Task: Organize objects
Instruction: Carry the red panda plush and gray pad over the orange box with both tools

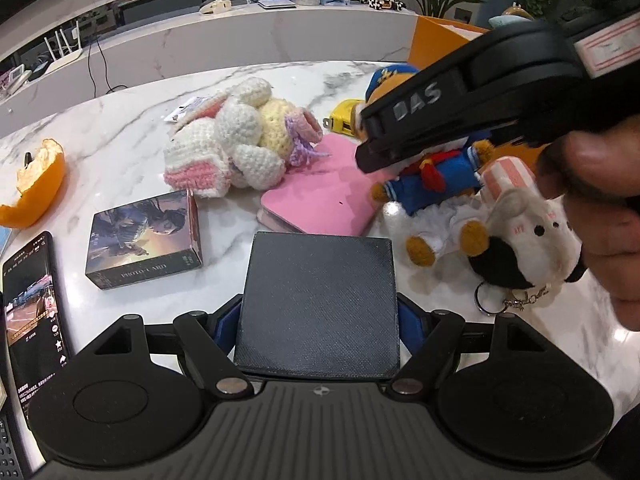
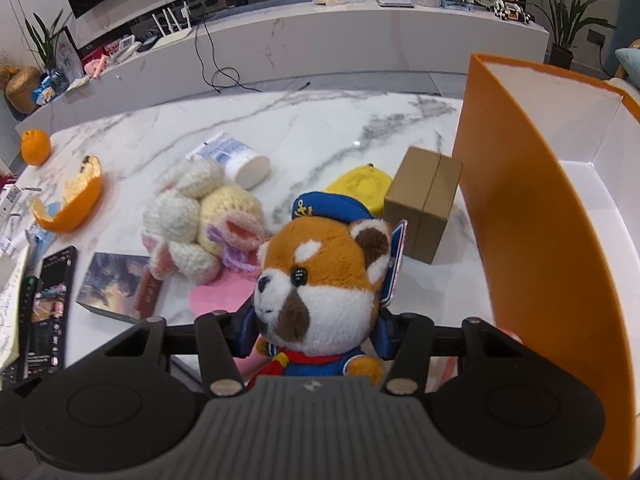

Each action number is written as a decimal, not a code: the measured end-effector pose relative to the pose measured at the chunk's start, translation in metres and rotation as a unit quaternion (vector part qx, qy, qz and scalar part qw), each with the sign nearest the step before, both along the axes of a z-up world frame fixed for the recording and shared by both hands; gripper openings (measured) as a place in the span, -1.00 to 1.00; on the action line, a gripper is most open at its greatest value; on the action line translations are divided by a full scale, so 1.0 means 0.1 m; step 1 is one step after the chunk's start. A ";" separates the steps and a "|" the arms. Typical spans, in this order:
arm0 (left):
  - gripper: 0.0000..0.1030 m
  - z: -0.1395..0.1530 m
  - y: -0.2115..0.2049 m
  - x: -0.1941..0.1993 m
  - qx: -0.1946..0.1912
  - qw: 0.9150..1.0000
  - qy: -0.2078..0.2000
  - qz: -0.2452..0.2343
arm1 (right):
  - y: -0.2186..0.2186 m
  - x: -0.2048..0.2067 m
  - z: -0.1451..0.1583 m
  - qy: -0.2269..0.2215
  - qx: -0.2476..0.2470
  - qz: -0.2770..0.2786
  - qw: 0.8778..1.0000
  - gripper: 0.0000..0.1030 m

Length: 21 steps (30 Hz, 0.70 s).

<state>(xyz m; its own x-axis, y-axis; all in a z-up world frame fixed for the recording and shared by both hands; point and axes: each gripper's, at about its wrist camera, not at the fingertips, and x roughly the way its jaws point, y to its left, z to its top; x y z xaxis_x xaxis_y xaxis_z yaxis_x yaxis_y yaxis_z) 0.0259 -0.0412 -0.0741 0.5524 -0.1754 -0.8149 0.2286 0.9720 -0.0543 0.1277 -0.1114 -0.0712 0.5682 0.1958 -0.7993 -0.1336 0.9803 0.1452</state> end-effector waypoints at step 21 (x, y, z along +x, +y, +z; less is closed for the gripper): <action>0.72 0.49 -0.10 -0.08 -0.017 0.998 -0.061 0.003 | -0.43 -0.31 0.71 -0.089 0.065 -0.019 0.994 0.08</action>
<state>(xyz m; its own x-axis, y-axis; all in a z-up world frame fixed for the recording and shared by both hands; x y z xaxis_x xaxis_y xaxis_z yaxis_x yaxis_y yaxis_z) 0.0176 -0.0515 -0.0247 0.6484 -0.1985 -0.7349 0.2300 0.9714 -0.0595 0.0962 -0.1547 -0.0004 0.7067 0.2667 -0.6553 -0.1323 0.9597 0.2479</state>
